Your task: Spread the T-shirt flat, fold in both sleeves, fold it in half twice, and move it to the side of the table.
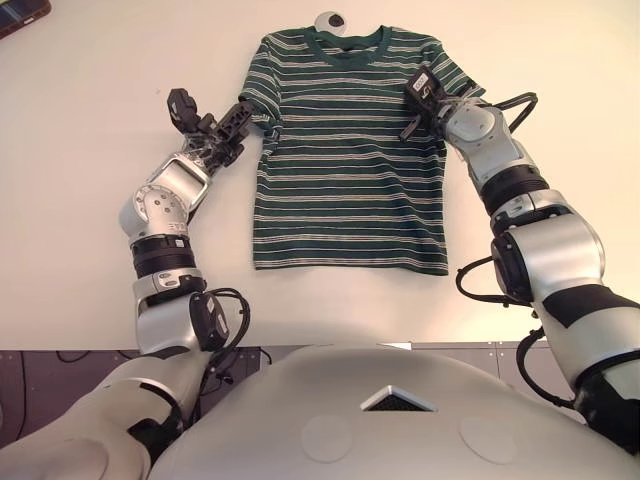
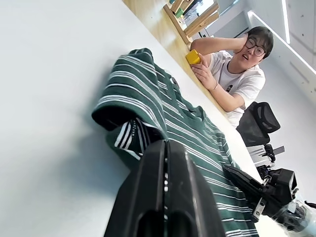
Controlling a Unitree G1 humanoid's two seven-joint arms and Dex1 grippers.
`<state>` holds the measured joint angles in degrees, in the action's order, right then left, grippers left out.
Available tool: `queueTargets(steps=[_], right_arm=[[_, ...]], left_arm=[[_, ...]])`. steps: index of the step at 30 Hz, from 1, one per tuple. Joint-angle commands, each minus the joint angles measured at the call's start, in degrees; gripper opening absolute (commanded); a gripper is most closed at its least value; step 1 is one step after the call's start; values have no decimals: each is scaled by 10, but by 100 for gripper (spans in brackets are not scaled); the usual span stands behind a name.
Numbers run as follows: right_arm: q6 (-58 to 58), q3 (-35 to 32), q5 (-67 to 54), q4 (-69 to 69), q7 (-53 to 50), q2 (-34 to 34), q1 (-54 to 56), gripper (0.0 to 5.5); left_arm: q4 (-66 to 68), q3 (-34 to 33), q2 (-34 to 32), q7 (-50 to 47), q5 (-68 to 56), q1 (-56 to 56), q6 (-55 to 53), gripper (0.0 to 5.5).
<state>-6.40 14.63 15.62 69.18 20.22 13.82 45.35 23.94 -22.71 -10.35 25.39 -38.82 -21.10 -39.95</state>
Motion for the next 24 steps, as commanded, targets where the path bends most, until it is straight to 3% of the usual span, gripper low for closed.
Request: queueTargets(steps=[1, 9, 13, 19, 22, 24], right_arm=[[29, 12, 14, 28, 13, -16, -43, 0], [30, 16, 15, 29, 13, -26, -43, 0], [30, 14, 13, 28, 12, -28, -43, 0], [30, 12, 13, 24, 11, -22, -53, 0], [30, 13, 14, 22, 11, -20, -57, 0], [30, 15, 16, 21, 13, -19, -58, 0]], left_arm=[[16, 38, 26, -4, 24, -50, 21, 3], [115, 192, 46, 30, 173, -93, 113, 3], [59, 152, 25, 12, 161, -66, 120, 3], [-127, 68, -35, -22, 103, 54, 19, 94], [-140, 25, -45, -43, 83, 83, -4, 144], [-126, 5, -40, -52, 71, 84, -9, 144]])
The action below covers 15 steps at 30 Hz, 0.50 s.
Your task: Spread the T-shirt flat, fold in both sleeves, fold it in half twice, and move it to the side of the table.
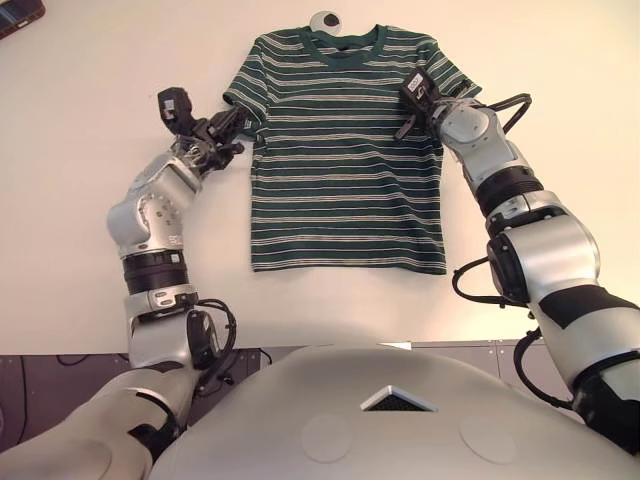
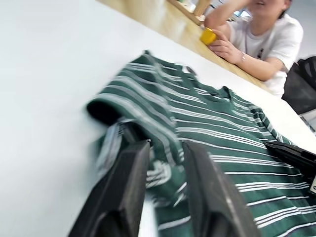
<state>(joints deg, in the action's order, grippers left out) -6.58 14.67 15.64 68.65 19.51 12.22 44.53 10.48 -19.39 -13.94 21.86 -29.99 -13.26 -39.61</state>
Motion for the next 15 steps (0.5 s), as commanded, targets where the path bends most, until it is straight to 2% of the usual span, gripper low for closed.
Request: queueTargets(steps=[1, 10, 15], right_arm=[[32, 15, 16, 27, 21, -2, -49, 0], [32, 17, 19, 31, 21, -4, -41, 0], [32, 16, 19, 31, 19, -3, -42, 0]], left_arm=[[16, -34, -2, -19, -21, 4, -14, 144], [149, -57, 11, -9, -47, -55, 0, 144], [168, -56, 20, 4, -61, -72, 1, 144]])
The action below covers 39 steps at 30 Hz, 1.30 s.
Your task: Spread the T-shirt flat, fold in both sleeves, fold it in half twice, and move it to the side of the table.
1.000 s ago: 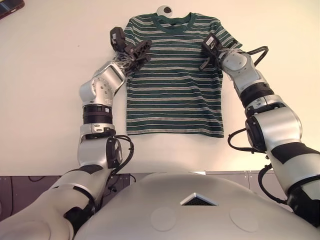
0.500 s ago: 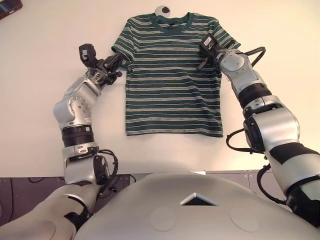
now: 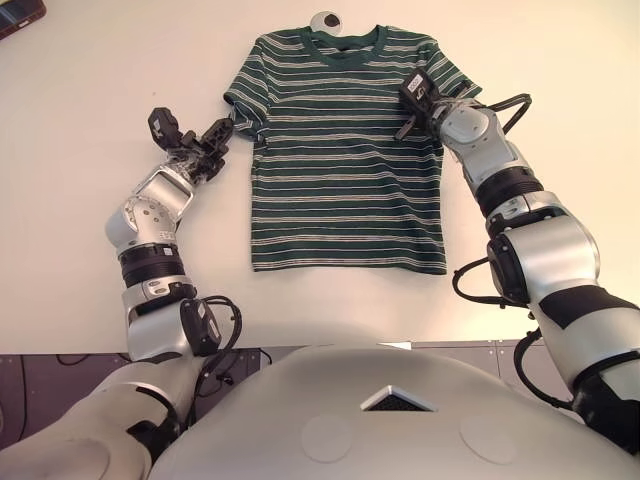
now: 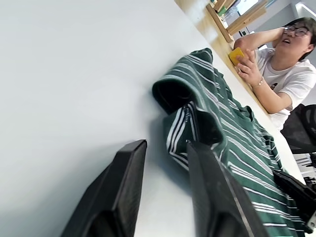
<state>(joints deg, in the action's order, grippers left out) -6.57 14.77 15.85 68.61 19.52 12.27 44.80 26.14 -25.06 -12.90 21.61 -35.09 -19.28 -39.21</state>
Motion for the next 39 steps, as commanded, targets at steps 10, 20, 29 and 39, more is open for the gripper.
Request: queueTargets(steps=[10, 20, 29, 39], right_arm=[[30, 16, 20, 34, 15, -6, -42, 0], [27, 19, 23, 32, 15, -6, -44, 0], [28, 23, 19, 31, 14, -11, -44, 0], [90, -154, -167, -36, 68, 14, -10, 89]], left_arm=[[1, -3, 21, 23, -27, -17, 21, 11], [-56, 150, 24, 54, 78, -34, 86, 1], [94, 355, 46, 49, 297, -82, 190, 1], [-134, 282, 17, 39, 253, 52, 156, 78]])
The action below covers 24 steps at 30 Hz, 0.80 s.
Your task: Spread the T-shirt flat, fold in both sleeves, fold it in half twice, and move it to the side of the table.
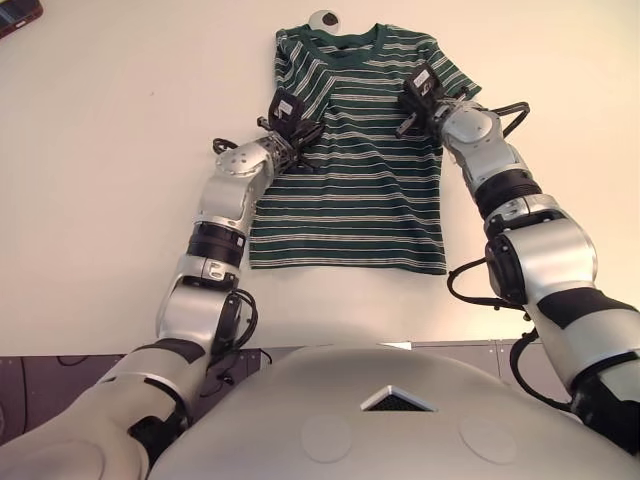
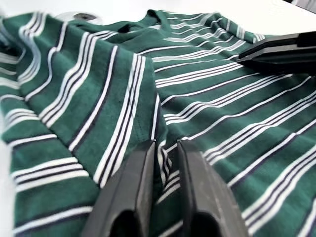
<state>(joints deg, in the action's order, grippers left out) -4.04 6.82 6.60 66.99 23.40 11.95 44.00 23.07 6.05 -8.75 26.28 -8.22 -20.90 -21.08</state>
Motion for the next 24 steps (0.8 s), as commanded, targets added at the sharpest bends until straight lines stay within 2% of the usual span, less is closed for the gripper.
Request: queueTargets(steps=[1, 3, 7, 18, 24], right_arm=[[82, -98, -96, -26, 29, 29, 5, 104], [111, -130, -119, -25, 21, 52, 14, 133], [144, -150, -118, 21, -25, 78, 25, 133], [169, -201, -135, 58, -61, 94, 37, 133], [166, -237, -164, 51, -34, 122, 71, 133]], left_arm=[[-137, -40, -27, -12, -23, 86, -26, 78], [-191, -71, -21, -20, -50, 107, -30, 78], [-220, -111, -10, -32, -91, 104, -31, 78], [-263, -122, -18, -41, -115, 123, -47, 78], [-274, -106, -23, -28, -113, 144, -46, 78]])
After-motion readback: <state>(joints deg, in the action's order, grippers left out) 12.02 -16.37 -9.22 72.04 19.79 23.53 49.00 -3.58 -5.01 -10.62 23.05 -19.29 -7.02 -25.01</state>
